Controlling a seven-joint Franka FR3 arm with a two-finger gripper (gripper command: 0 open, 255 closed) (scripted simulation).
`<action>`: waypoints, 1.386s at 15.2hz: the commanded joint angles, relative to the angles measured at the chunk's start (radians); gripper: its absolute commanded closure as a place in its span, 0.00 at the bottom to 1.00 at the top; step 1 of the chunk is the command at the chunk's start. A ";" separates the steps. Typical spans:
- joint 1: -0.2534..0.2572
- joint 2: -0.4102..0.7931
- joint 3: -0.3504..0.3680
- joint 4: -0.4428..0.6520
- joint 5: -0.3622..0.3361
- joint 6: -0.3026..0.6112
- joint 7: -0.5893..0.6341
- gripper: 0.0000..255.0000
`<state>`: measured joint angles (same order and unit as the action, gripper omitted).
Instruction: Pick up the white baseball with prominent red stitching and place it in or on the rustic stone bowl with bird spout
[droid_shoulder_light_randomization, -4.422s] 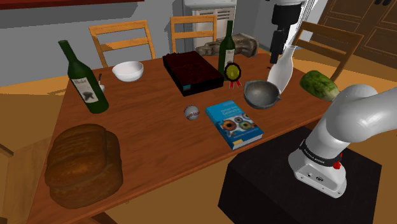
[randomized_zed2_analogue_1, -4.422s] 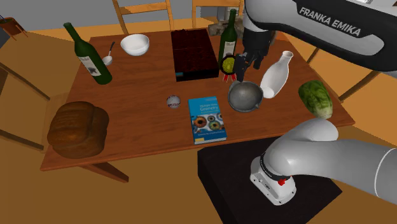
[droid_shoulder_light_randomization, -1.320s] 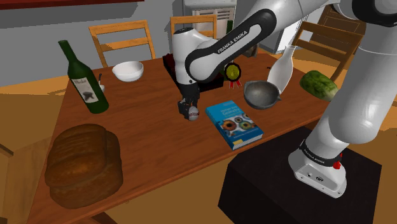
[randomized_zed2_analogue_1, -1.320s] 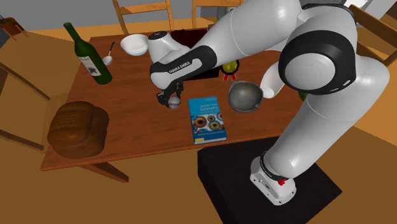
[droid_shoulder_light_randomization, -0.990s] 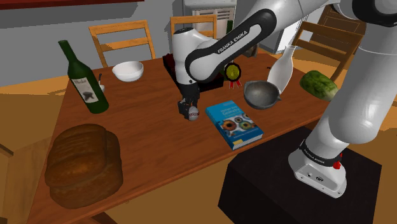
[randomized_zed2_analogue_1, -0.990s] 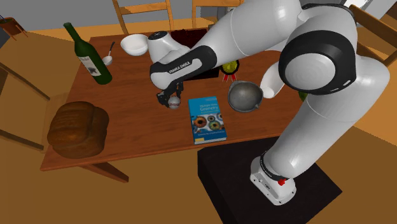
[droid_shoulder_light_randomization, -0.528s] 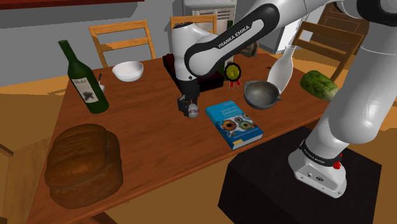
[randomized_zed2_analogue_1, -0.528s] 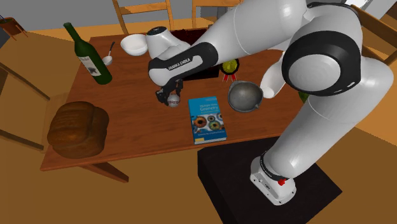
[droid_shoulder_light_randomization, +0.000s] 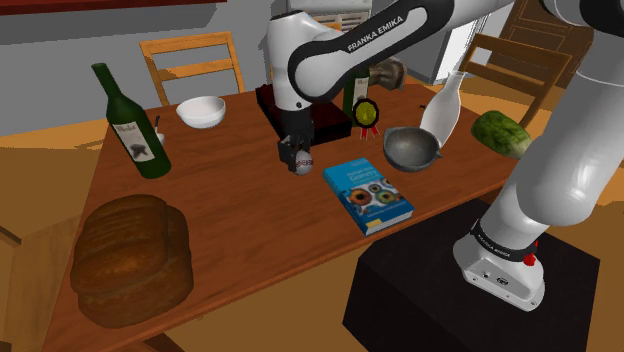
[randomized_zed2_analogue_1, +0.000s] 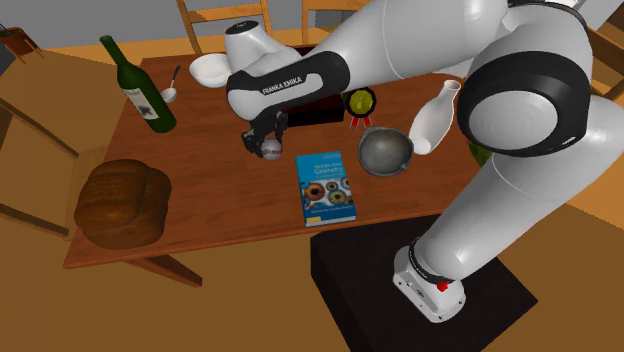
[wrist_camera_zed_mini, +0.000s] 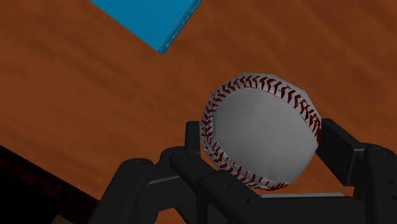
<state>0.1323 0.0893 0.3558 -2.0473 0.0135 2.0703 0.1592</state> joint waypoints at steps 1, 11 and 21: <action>-0.001 -0.012 0.000 0.015 0.005 -0.027 -0.002 1.00; -0.004 -0.056 0.000 0.103 0.020 -0.156 -0.009 1.00; -0.006 -0.078 -0.002 0.202 0.026 -0.276 -0.010 1.00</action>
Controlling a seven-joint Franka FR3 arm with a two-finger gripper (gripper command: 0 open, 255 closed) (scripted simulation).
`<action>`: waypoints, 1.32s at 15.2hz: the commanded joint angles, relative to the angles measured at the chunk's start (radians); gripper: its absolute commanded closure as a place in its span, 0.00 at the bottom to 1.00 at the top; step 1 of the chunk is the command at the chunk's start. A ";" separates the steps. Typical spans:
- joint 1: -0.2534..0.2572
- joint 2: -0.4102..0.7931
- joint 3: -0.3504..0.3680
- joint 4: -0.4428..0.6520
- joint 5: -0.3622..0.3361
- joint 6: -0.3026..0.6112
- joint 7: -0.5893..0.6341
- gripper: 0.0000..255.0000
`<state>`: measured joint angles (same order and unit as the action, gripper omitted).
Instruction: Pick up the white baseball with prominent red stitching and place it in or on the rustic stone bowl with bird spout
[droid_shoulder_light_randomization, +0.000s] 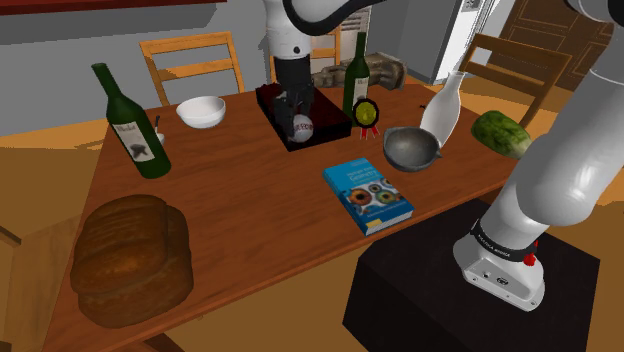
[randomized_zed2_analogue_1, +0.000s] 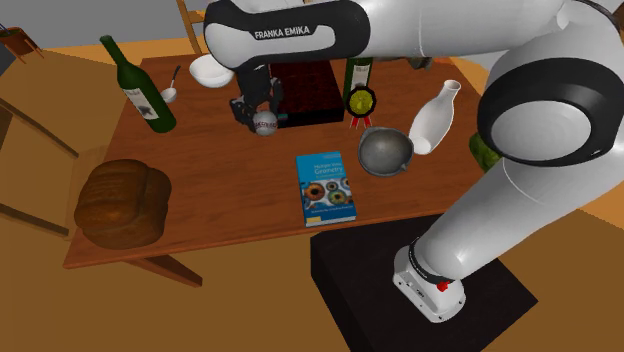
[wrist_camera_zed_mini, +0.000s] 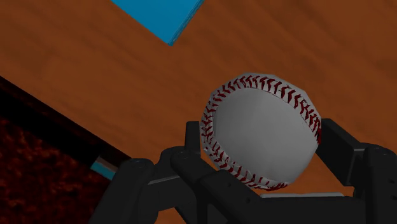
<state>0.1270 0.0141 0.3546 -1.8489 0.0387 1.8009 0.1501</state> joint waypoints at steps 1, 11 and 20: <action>-0.011 -0.038 -0.010 -0.036 0.012 -0.001 -0.024 1.00; -0.079 -0.354 -0.137 -0.358 0.064 0.003 -0.248 1.00; -0.143 -0.582 -0.285 -0.551 0.012 -0.041 -0.441 1.00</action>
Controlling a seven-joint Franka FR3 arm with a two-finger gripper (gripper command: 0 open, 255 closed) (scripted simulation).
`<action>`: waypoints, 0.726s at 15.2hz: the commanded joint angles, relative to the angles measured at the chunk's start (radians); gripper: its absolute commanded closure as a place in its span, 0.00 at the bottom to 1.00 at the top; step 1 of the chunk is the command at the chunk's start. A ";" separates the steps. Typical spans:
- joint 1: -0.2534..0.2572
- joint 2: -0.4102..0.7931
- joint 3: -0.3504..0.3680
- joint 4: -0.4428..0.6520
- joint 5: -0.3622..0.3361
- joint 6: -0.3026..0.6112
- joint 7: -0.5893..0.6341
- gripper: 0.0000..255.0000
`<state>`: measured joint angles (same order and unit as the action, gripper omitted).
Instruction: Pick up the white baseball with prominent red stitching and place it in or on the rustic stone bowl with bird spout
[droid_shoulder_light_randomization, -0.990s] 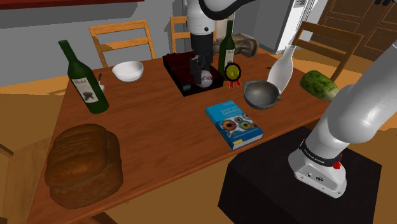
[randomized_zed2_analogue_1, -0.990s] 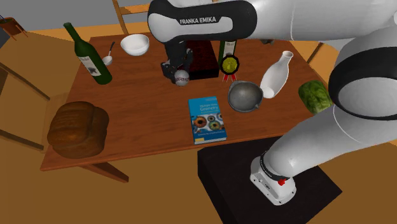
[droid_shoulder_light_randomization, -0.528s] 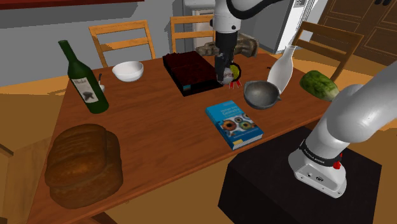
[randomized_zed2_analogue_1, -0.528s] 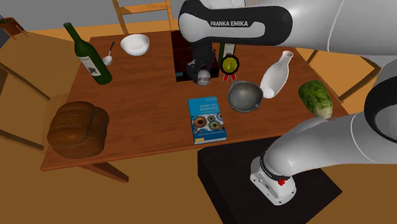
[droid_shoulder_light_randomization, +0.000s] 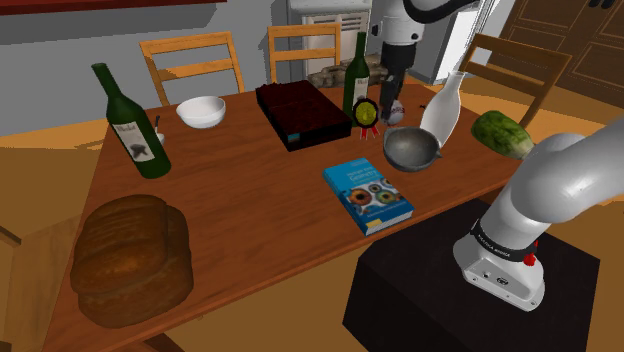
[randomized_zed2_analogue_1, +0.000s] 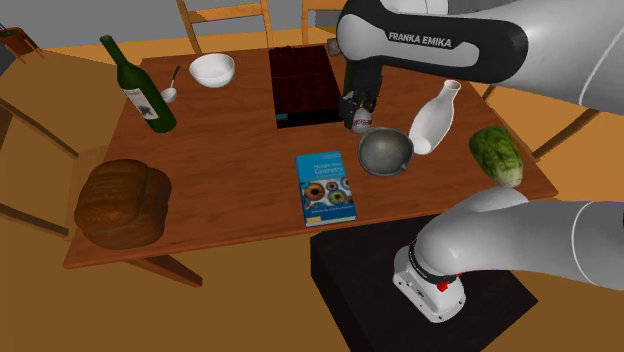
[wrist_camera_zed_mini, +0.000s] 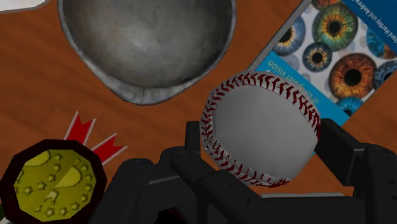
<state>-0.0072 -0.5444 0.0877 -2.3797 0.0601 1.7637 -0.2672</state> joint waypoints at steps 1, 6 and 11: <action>-0.017 -0.045 -0.036 -0.037 -0.020 -0.010 -0.046 1.00; -0.068 -0.139 -0.129 -0.100 -0.085 -0.042 -0.156 1.00; -0.080 -0.153 -0.150 -0.161 -0.102 0.006 -0.178 1.00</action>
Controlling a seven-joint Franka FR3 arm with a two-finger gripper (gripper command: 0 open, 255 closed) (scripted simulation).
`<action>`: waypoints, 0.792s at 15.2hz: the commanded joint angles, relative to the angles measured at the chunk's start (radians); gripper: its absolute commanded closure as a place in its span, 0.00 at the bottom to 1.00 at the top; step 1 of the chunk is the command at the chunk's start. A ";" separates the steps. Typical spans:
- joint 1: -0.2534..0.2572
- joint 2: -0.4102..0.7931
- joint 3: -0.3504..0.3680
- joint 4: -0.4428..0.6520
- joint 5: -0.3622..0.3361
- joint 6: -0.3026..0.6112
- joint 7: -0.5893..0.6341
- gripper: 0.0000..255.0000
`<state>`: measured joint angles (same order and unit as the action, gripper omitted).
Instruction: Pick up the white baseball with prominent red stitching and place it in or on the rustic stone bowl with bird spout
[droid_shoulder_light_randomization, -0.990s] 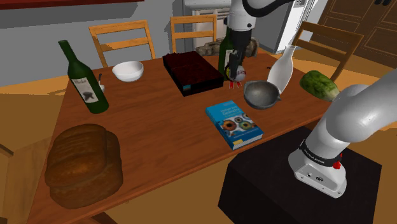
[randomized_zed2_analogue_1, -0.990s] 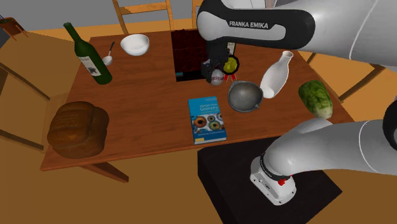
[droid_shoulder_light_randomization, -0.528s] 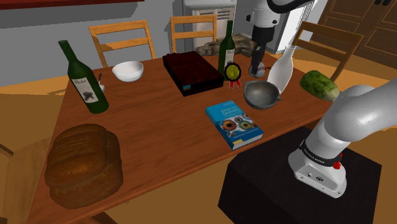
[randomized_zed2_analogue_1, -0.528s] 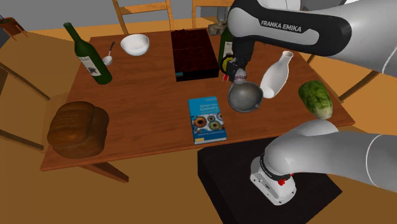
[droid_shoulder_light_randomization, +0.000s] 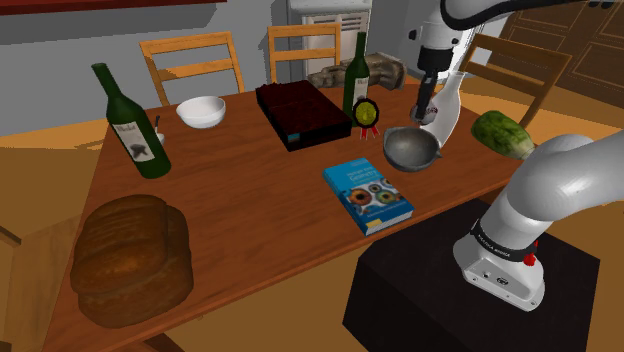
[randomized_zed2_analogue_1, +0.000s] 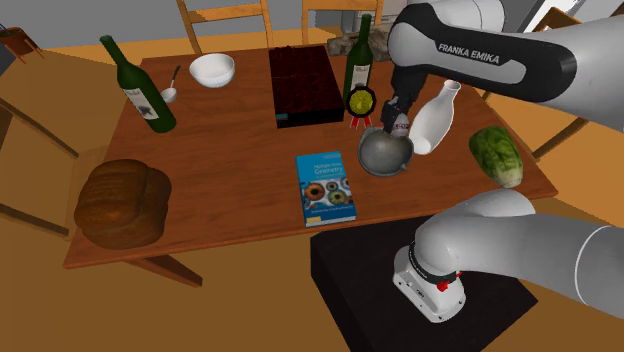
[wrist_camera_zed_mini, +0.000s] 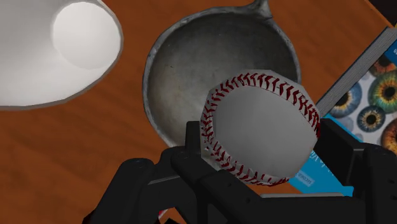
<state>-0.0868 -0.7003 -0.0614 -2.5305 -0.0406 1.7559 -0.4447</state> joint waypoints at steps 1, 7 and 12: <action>0.000 0.005 -0.002 -0.023 -0.001 0.028 -0.001 1.00; -0.002 0.018 -0.005 -0.095 -0.004 0.114 0.000 1.00; -0.002 0.029 -0.006 -0.131 -0.005 0.160 0.000 1.00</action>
<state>-0.0888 -0.6726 -0.0677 -2.6566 -0.0458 1.9097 -0.4450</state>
